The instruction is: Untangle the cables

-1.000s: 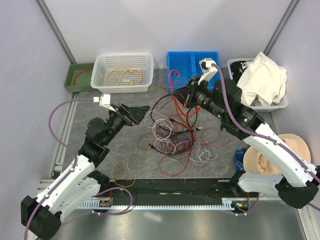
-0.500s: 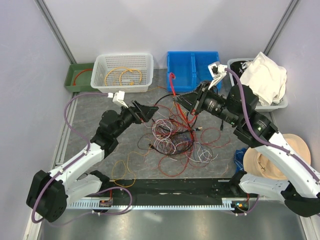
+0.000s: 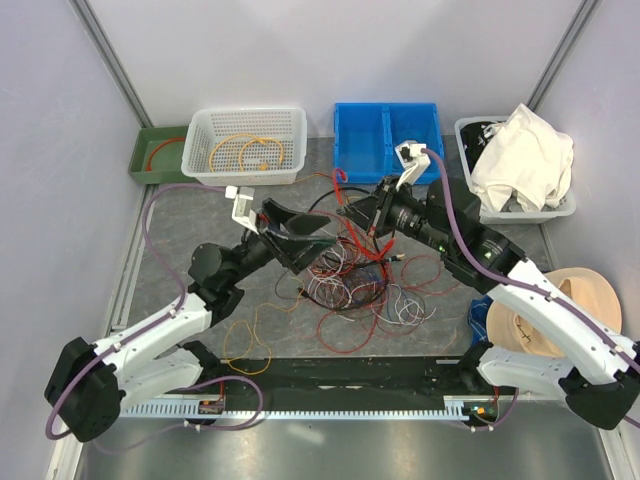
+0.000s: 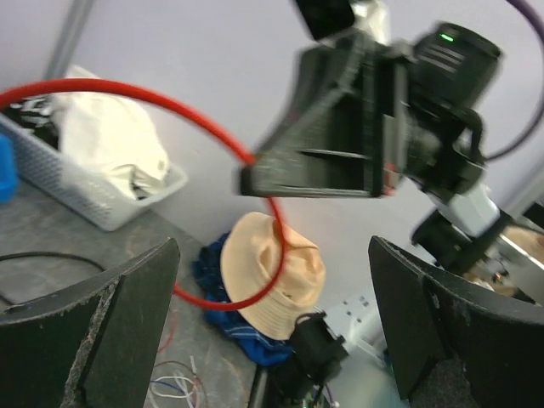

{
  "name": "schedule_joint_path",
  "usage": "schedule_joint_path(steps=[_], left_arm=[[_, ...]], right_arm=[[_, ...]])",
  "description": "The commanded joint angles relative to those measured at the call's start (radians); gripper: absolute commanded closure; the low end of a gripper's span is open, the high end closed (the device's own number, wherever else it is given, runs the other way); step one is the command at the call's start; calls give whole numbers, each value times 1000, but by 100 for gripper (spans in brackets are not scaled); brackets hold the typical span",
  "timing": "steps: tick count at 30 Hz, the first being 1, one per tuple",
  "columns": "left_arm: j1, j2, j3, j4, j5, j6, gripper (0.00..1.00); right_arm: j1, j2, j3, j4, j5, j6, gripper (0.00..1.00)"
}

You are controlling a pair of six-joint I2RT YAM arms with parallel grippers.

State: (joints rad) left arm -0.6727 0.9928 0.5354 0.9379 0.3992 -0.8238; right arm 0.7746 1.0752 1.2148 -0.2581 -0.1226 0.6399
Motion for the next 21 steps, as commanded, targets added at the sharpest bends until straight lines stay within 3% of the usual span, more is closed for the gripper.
schedule_joint_path(steps=[1,11,14,15,17,18,20,21], left_arm=[[-57,16,8,94,81,78,0],[-84,142,40,90,53,98,6],[-84,139,43,73,21,112,20],[-84,135,49,65,17,114,37],[-84,132,55,53,18,117,57],[-84,129,60,42,13,117,77],[-84,98,63,-19,-26,118,96],[-84,86,66,-45,-43,117,98]], right_arm=[[0,26,-17,134,-14,69,100],[-1,65,-46,226,-103,149,100],[0,60,-58,230,-104,149,100],[2,55,-64,229,-103,146,100],[0,45,-80,229,-89,139,100],[0,40,-84,227,-80,133,76],[0,25,-95,206,-49,116,51],[0,19,-98,198,-37,97,37]])
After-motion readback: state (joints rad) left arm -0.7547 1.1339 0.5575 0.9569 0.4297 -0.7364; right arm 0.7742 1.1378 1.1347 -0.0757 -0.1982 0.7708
